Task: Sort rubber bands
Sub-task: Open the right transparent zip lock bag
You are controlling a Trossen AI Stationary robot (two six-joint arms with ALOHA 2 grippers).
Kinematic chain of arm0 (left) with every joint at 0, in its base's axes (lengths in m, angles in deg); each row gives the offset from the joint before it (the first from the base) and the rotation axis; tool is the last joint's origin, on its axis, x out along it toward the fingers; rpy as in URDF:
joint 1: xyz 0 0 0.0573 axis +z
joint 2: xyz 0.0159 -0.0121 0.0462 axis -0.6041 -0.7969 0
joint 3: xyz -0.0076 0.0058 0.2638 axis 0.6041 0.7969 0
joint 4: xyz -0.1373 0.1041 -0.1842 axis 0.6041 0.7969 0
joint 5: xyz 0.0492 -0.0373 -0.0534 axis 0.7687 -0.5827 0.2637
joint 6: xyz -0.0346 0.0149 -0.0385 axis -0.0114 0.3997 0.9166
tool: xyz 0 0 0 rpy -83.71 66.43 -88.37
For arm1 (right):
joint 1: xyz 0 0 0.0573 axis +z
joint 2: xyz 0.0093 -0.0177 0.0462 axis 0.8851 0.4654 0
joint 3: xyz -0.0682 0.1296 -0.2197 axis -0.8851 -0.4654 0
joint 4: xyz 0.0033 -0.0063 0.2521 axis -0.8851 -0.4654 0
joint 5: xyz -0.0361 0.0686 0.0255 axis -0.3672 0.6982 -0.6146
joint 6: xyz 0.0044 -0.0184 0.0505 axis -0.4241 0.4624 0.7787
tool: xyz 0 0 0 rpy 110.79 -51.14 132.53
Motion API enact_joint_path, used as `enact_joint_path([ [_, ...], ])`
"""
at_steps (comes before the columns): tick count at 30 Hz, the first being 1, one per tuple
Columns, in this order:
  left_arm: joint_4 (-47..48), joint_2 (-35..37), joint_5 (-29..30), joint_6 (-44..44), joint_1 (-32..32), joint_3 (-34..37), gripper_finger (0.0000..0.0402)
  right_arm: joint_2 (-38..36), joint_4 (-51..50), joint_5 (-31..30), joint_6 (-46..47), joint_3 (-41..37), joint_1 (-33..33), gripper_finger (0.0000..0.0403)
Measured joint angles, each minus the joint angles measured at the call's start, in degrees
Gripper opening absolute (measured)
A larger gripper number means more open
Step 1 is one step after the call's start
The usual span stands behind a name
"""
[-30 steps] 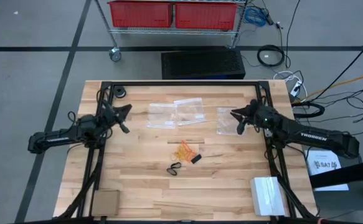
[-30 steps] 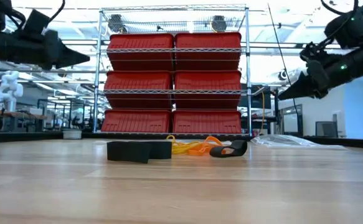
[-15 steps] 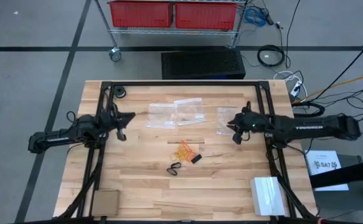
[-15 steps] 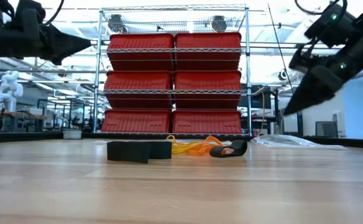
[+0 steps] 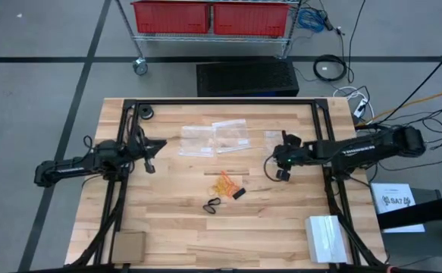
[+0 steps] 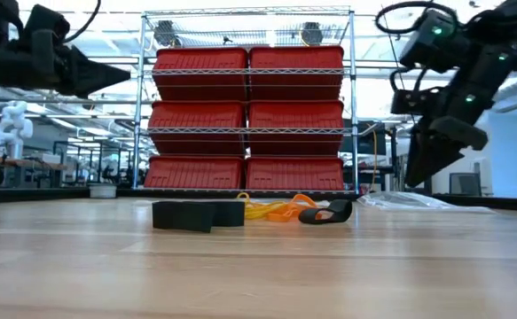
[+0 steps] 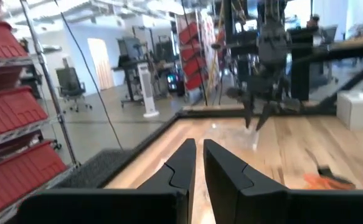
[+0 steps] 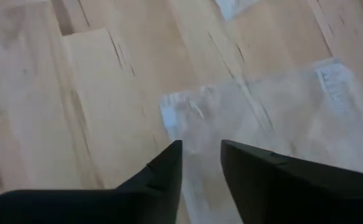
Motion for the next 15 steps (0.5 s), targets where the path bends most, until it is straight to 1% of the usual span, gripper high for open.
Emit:
enact_joint_path([
  [3,2.48,0.0,-0.16,-0.02,0.0,0.0,0.0041,4.32,0.09,-0.63,-0.43,2.47,0.0,0.0144],
  [6,2.52,-0.43,-0.35,-0.02,0.0,0.0,0.0041,8.59,-0.16,-0.71,-2.55,4.15,0.0,0.016],
  [11,2.56,-1.73,-0.38,-0.46,0.01,0.0,0.0041,14.52,-0.42,-1.04,-2.8,4.63,-0.13,0.0159],
  [15,2.53,-2.42,-0.38,-0.52,0.0,0.02,0.0041,16.85,-0.21,-2.05,-1.54,4.94,-0.07,0.0151],
])
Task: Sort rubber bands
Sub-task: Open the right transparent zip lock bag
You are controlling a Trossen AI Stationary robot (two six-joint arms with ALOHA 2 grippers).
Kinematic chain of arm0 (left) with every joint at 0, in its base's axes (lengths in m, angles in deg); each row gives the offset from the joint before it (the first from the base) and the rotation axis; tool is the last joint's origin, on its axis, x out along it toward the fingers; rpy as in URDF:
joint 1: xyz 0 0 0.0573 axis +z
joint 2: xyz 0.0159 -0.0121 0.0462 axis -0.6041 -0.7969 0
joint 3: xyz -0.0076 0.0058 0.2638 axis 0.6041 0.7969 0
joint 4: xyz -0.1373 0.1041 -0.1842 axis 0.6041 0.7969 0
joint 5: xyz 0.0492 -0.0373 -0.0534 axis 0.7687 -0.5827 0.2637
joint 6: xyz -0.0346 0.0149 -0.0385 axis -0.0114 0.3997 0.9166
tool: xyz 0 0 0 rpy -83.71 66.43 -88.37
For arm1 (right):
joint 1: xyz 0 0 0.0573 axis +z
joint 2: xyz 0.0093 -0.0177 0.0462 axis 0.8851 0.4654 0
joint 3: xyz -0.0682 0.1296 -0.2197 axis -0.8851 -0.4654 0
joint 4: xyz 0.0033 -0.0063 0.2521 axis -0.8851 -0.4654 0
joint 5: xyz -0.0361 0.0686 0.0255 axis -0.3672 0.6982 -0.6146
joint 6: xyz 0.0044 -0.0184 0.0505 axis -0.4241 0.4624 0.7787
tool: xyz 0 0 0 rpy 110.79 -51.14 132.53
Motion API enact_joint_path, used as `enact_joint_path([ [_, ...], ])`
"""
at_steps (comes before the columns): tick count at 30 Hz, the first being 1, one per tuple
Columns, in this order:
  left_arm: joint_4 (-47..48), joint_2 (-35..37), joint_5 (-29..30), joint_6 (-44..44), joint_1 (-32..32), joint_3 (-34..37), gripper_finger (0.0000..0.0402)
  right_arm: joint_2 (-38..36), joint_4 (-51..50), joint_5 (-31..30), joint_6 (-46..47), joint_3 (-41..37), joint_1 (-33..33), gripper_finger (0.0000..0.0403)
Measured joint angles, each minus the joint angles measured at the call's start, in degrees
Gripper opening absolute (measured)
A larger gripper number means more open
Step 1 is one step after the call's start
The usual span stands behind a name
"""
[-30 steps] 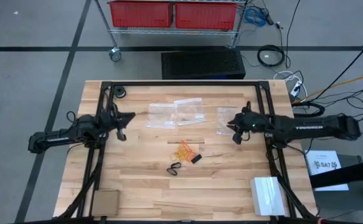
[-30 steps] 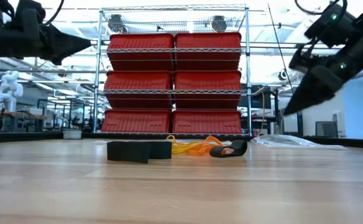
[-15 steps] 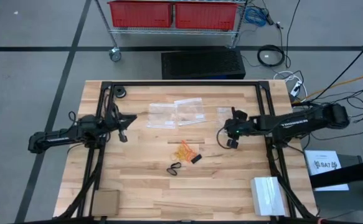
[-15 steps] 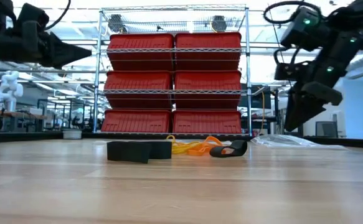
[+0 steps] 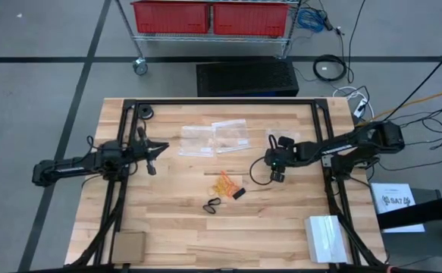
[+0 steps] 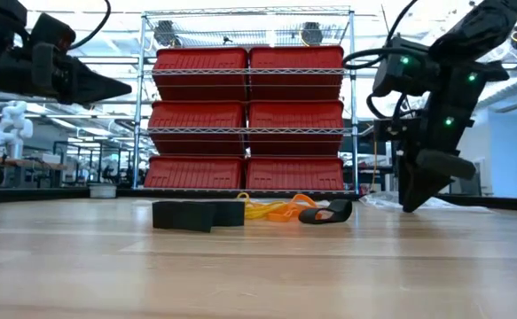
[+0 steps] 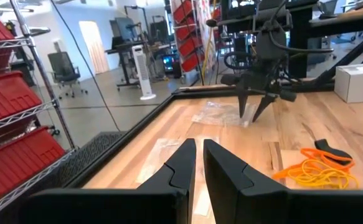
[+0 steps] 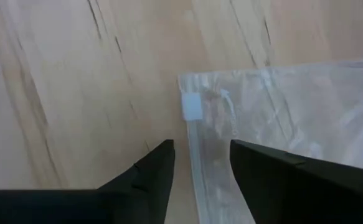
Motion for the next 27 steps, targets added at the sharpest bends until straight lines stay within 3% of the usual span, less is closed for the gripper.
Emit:
enact_joint_path([
  [4,-0.04,-0.5,0.02,0.0,0.01,-0.01,0.0041,0.96,-0.02,0.2,0.27,0.0,0.0,0.012],
  [11,-1.47,-0.62,0.07,0.09,0.0,-0.01,0.0041,0.9,0.09,0.64,-1.14,-0.22,-0.01,0.001],
  [17,-5.12,-0.62,0.17,0.09,0.0,-0.02,0.0041,1.01,-1.95,2.5,-1.18,2.93,-0.13,0.0005],
  [27,-10.1,-4.17,-2.31,1.58,0.0,-0.02,0.0041,-0.94,-13.28,13.62,-2.47,19.66,1.01,0.0],
])
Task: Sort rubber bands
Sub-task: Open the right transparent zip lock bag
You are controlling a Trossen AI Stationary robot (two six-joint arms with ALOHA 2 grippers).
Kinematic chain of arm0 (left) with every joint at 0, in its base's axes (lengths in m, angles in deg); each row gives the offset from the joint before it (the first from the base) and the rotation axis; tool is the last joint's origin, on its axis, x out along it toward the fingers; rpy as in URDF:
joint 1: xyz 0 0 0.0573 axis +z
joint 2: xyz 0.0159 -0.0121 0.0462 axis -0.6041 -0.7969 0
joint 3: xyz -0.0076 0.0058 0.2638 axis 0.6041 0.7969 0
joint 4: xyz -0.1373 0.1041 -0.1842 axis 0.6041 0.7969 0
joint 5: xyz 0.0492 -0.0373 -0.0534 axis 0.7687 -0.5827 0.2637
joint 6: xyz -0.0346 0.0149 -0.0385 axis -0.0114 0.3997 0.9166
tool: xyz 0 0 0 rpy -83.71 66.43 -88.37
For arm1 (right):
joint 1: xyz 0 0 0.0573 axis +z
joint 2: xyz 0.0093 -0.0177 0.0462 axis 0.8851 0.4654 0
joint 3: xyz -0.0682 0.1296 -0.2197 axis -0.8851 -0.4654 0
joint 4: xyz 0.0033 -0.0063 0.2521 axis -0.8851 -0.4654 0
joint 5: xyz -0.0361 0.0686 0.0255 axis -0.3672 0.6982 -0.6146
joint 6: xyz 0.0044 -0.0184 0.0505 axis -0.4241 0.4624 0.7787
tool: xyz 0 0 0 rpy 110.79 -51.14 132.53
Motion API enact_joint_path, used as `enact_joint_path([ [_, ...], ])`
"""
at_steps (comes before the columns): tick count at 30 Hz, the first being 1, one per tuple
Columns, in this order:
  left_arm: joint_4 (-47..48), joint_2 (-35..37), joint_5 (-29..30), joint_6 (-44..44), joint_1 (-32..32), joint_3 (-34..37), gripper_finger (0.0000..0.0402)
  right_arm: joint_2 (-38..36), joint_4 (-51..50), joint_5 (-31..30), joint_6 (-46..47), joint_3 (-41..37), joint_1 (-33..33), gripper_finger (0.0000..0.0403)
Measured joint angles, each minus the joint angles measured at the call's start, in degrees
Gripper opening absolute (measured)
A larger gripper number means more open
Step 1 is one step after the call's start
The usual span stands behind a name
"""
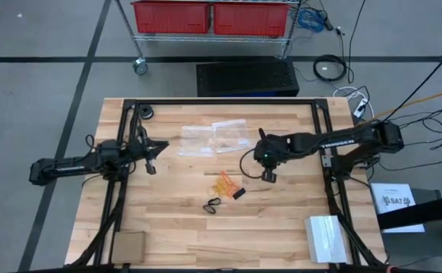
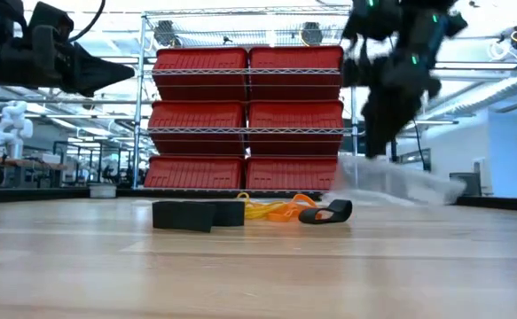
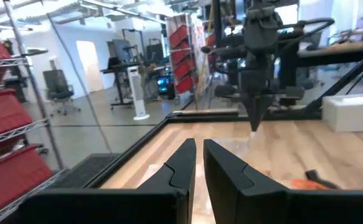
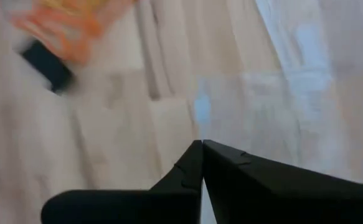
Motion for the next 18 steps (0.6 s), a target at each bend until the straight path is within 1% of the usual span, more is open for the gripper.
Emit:
enact_joint_path([
  [4,-2.91,-3.88,-0.91,0.49,0.0,-0.47,0.0041,0.02,-4.65,0.16,0.87,6.15,1.36,0.0],
  [7,-4.95,-8.64,-4.07,0.55,-0.01,-2.11,0.0041,0.02,-4.63,0.14,0.91,9.98,2.34,0.0],
  [10,-7.6,-15.35,-6.8,1.61,-0.36,-3.85,0.0044,0.04,-4.21,-0.23,0.78,12.98,2.9,0.0],
  [12,-11.13,-20.76,-8.41,1.93,-0.75,-5.29,0.0053,0.07,-3.31,-0.93,0.35,13.95,3.17,0.0],
  [15,-16.0,-29.71,-9.12,1.89,-1.44,-8.46,0.0078,0.13,-0.73,-1.66,-0.94,14.04,3.12,0.0],
  [18,-17.54,-39.01,-9.12,1.55,-1.92,-13.15,0.0107,0.13,1.11,-1.72,-1.95,14.04,2.71,0.0],
])
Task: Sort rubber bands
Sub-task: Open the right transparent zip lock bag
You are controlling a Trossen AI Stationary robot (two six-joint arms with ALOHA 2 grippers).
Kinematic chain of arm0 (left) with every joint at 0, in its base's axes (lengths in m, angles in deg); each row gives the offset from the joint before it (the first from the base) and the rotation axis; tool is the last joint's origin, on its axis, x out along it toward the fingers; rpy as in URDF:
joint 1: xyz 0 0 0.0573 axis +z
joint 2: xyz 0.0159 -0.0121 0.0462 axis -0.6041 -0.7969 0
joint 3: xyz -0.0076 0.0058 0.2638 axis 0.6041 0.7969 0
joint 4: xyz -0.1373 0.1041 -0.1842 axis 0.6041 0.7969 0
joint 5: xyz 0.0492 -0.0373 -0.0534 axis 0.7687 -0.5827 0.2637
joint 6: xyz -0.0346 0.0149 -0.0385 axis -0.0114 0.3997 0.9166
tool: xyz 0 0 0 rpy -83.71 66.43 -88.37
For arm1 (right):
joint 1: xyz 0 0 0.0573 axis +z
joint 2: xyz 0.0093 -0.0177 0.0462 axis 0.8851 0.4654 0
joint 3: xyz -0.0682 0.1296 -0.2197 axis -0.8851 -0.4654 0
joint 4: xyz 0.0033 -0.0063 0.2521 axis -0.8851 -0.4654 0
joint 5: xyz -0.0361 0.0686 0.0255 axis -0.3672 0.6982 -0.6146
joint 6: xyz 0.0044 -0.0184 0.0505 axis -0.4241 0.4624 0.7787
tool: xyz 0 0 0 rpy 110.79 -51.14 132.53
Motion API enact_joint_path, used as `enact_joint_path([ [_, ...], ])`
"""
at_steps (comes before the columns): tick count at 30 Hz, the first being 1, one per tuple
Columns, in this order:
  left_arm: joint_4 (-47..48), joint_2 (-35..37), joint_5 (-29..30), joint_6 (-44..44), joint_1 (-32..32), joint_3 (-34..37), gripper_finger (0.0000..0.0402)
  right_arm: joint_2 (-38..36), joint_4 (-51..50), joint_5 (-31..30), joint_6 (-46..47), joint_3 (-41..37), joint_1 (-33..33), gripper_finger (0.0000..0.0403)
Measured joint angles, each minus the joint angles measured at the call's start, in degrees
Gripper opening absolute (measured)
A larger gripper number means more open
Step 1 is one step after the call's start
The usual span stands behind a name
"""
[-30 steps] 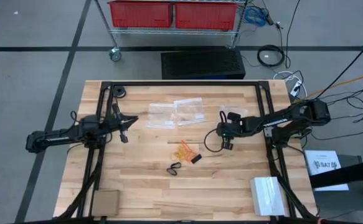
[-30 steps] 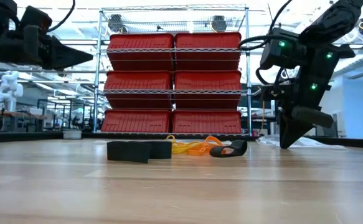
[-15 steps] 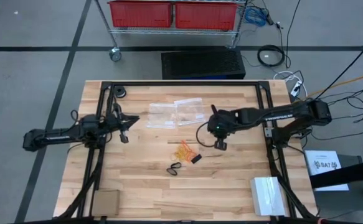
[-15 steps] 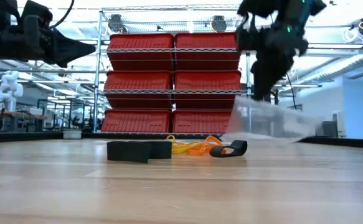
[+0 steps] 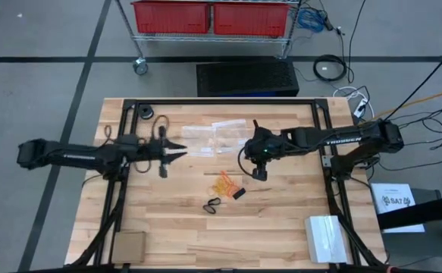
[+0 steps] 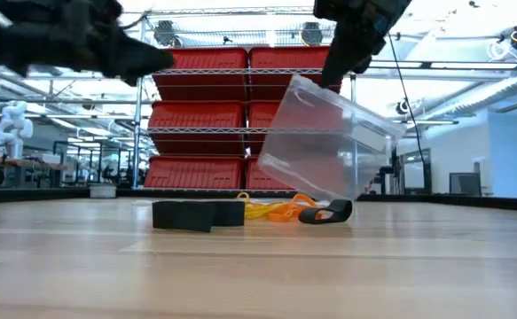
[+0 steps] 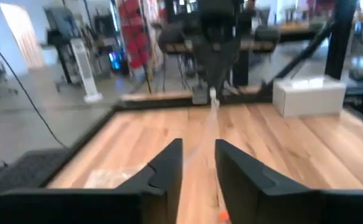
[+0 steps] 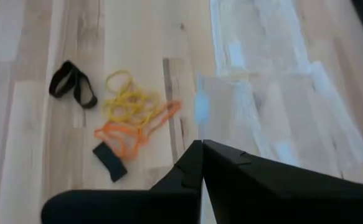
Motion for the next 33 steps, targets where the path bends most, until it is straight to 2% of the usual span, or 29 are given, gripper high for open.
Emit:
enact_joint_path([
  [5,0.42,-15.01,-3.09,0.08,-0.18,-9.33,0.0142,0.0,2.91,-0.04,-1.89,0.0,-0.03,0.0],
  [11,0.4,-27.54,-7.14,-0.03,-0.18,-20.14,0.0146,0.36,4.04,-0.1,-3.48,0.02,-0.03,0.0],
  [16,1.04,-32.09,-7.74,-0.03,-0.18,-25.95,0.0146,0.35,3.94,-0.17,-4.26,0.02,-0.03,0.0],
  [22,9.81,-36.48,-8.18,-0.02,-0.36,-31.81,0.0146,0.35,4.4,-0.24,-4.57,0.02,-0.03,0.0],
  [33,12.25,-41.57,-8.36,-0.03,-1.97,-37.42,0.0145,0.33,4.03,-0.2,-4.57,0.02,0.06,0.0],
])
